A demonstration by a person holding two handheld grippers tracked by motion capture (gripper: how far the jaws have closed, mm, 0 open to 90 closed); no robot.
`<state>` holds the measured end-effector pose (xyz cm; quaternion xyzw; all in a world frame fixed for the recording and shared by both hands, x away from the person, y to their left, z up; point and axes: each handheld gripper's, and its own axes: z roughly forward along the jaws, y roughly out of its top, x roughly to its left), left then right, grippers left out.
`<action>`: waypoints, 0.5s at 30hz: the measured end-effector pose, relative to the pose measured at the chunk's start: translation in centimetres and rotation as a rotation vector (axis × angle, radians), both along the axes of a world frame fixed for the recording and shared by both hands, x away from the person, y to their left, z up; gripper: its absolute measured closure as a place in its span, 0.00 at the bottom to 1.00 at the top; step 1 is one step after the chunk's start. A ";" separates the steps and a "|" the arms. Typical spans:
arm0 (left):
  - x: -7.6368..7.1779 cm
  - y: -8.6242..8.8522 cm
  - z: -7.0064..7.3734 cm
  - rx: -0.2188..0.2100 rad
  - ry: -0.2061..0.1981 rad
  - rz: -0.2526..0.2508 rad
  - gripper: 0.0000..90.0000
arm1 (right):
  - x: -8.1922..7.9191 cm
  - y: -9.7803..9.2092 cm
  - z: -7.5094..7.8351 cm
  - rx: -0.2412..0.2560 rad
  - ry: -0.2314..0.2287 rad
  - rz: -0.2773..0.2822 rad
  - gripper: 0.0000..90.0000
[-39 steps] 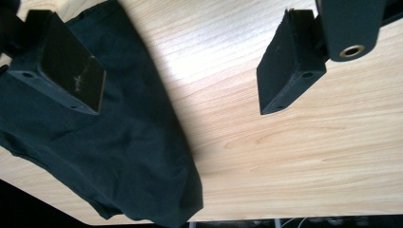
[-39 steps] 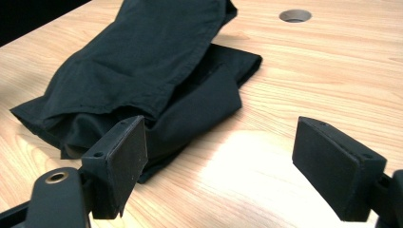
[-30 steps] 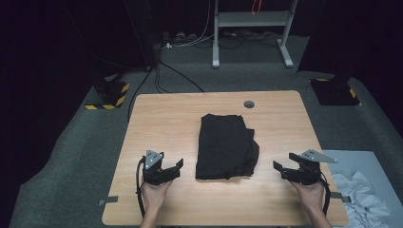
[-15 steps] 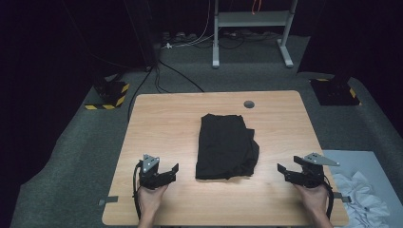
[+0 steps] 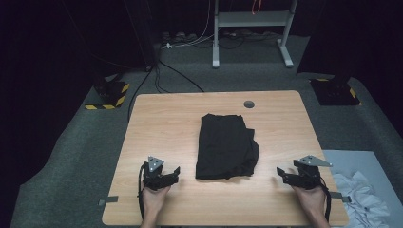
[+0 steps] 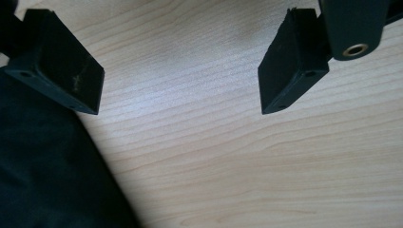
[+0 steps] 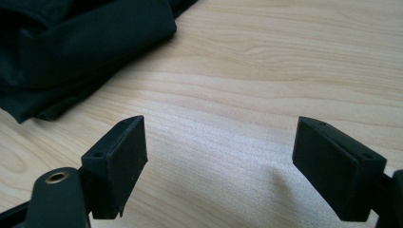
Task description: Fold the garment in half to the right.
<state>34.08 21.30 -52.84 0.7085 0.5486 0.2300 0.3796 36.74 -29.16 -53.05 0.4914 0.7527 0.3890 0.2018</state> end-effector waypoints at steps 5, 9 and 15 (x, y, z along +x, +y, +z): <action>0.4 -0.2 -0.7 0.026 0.024 0.005 0.18 | 0.3 0.3 -0.6 -0.035 0.016 0.003 0.20; 0.7 -0.3 -1.1 0.036 0.034 0.014 0.18 | 0.5 0.4 -0.9 -0.056 0.032 0.007 0.20; 1.1 -0.5 -1.4 0.052 0.046 0.027 0.17 | 0.8 0.5 -1.0 -0.078 0.036 0.002 0.20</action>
